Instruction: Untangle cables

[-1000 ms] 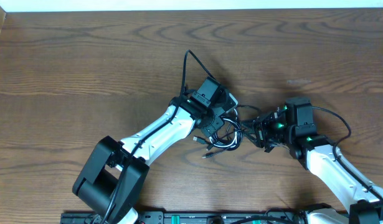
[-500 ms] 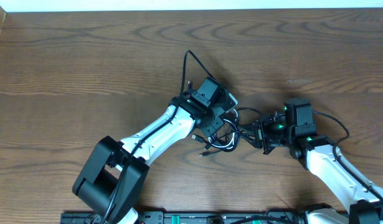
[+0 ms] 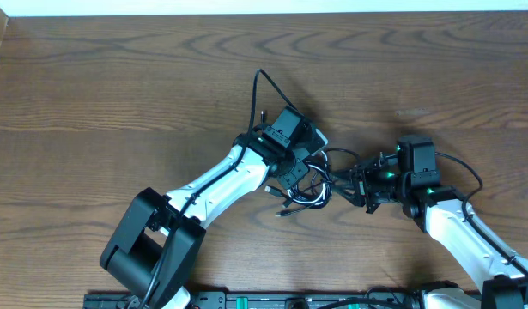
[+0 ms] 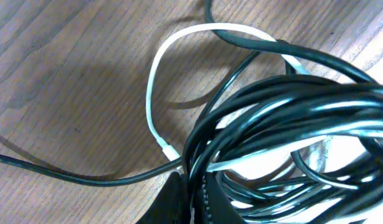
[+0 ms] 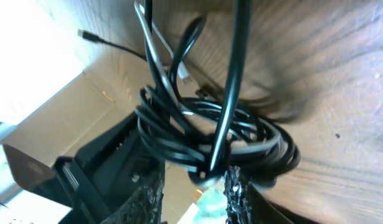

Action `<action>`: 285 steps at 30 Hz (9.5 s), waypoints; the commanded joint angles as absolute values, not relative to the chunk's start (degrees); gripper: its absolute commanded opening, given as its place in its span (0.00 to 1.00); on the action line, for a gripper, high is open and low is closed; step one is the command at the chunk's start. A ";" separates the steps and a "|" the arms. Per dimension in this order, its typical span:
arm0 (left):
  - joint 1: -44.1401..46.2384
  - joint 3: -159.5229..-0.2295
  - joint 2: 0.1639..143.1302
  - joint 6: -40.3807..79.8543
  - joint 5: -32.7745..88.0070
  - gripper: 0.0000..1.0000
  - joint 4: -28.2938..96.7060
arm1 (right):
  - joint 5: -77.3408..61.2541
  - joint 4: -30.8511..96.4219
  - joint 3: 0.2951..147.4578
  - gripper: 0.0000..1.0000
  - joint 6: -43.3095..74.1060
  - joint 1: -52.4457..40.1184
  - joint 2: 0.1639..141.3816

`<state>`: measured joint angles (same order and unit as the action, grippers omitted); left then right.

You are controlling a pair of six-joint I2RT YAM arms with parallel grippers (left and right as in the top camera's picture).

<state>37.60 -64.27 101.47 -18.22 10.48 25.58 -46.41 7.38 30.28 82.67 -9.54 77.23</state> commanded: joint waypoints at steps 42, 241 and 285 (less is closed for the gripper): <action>37.47 -63.96 100.31 -18.17 11.31 0.08 25.82 | -44.56 8.38 31.00 0.32 90.21 -10.98 77.60; 25.34 -68.05 97.62 14.92 19.68 0.39 48.77 | -38.44 20.05 42.41 0.37 16.23 -28.93 86.21; 23.05 -55.46 94.24 14.66 27.86 0.10 30.22 | -30.52 11.64 43.72 0.35 22.46 -29.30 83.90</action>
